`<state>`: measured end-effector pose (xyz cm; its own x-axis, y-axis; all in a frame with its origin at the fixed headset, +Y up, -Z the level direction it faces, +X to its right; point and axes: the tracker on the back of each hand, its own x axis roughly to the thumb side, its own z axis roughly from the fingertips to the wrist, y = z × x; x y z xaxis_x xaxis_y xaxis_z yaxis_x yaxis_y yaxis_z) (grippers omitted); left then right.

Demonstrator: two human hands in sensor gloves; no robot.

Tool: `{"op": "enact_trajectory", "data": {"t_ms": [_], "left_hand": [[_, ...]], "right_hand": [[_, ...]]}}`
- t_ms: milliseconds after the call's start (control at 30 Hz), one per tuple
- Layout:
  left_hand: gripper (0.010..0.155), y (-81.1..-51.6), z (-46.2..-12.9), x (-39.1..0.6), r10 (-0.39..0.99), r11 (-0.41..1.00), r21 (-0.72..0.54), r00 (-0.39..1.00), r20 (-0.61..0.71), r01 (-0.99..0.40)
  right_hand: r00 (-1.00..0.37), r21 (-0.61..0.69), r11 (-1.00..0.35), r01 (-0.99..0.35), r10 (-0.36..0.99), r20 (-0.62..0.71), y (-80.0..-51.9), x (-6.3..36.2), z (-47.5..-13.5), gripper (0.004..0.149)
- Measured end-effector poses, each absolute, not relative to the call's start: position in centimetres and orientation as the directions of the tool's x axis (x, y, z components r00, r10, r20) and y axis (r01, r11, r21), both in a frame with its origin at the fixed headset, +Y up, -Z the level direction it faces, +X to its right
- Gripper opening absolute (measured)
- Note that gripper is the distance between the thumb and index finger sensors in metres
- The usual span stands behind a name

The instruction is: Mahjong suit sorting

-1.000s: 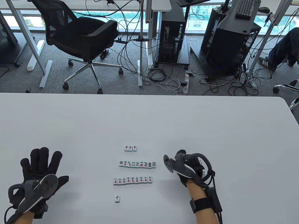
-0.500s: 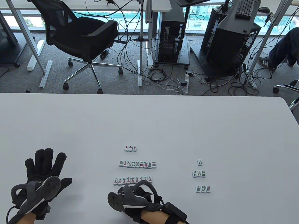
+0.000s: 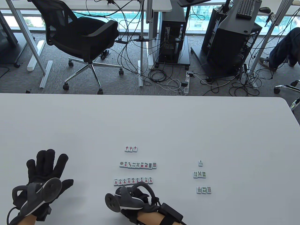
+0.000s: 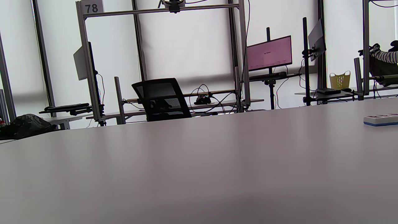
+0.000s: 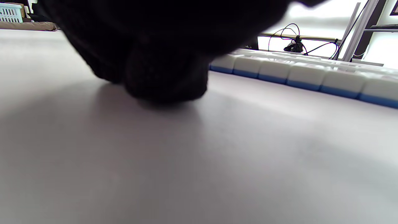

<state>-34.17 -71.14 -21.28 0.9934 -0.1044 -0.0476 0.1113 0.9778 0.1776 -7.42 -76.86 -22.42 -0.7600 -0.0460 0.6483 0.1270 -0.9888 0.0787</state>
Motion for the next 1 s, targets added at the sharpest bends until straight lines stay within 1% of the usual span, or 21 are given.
{"op": "enact_trajectory", "data": {"t_ms": [100,200,300,367,400,433,500,567,600,667,767,833,900,1000], "left_hand": [[0.092,-71.2,-21.3,-34.1,-0.107,0.978,0.176,0.993,-0.045,0.113],[0.092,-71.1,-21.2,-34.1,-0.109,0.978,0.174,0.993,-0.046,0.116],[0.092,-71.1,-21.2,-34.2,-0.105,0.978,0.176,0.993,-0.050,0.112],[0.092,-71.1,-21.2,-34.2,-0.101,0.978,0.176,0.994,-0.052,0.109],[0.092,-71.1,-21.3,-34.3,-0.098,0.979,0.174,0.994,-0.054,0.106],[0.092,-71.1,-21.3,-34.3,-0.098,0.979,0.173,0.994,-0.054,0.106],[0.092,-71.3,-21.4,-34.3,-0.100,0.980,0.164,0.993,-0.058,0.108],[0.092,-71.5,-21.4,-34.4,-0.109,0.981,0.154,0.992,-0.062,0.117],[0.092,-71.5,-21.4,-34.4,-0.111,0.981,0.153,0.992,-0.064,0.119],[0.092,-71.5,-21.5,-34.5,-0.111,0.981,0.151,0.991,-0.069,0.121],[0.092,-71.8,-21.6,-34.6,-0.108,0.984,0.136,0.991,-0.077,0.118],[0.092,-71.9,-21.6,-34.7,-0.115,0.984,0.129,0.990,-0.082,0.125],[0.092,-72.0,-21.7,-34.9,-0.115,0.985,0.122,0.990,-0.087,0.125],[0.092,-72.5,-22.0,-34.9,-0.115,0.988,0.099,0.990,-0.079,0.122]], "right_hand": [[-0.757,0.061,-0.989,0.133,-0.062,0.651,-76.9,-7.4,-22.3,0.060],[-0.743,0.057,-0.988,0.141,-0.068,0.666,-76.3,-6.9,-22.1,0.064],[-0.750,0.013,-0.995,0.097,-0.064,0.659,-74.1,-4.9,-22.6,0.066],[-0.788,-0.006,-0.996,0.085,-0.071,0.612,-72.3,-2.7,-23.8,0.066],[-0.833,-0.035,-0.996,0.085,-0.090,0.546,-70.9,-0.5,-25.1,0.066],[-0.848,-0.045,-0.995,0.090,-0.100,0.521,-70.5,0.4,-25.6,0.065],[-0.885,-0.060,-0.990,0.124,-0.138,0.446,-69.1,4.0,-27.7,0.064],[-0.932,-0.095,-0.981,0.168,-0.190,0.309,-68.2,8.4,-29.5,0.064],[-0.940,-0.102,-0.978,0.180,-0.202,0.274,-68.1,9.9,-30.0,0.063],[-0.955,-0.095,-0.972,0.214,-0.229,0.189,-68.3,14.1,-31.4,0.061],[-0.966,-0.017,-0.972,0.235,-0.235,0.104,-69.6,18.5,-32.8,0.060],[-0.967,-0.002,-0.969,0.249,-0.248,0.064,-70.6,20.2,-33.3,0.060],[-0.964,0.049,-0.964,0.260,-0.257,0.067,-71.9,21.4,-33.9,0.060],[-0.958,0.092,-0.954,0.286,-0.282,0.048,-73.3,21.8,-34.9,0.061]]}}
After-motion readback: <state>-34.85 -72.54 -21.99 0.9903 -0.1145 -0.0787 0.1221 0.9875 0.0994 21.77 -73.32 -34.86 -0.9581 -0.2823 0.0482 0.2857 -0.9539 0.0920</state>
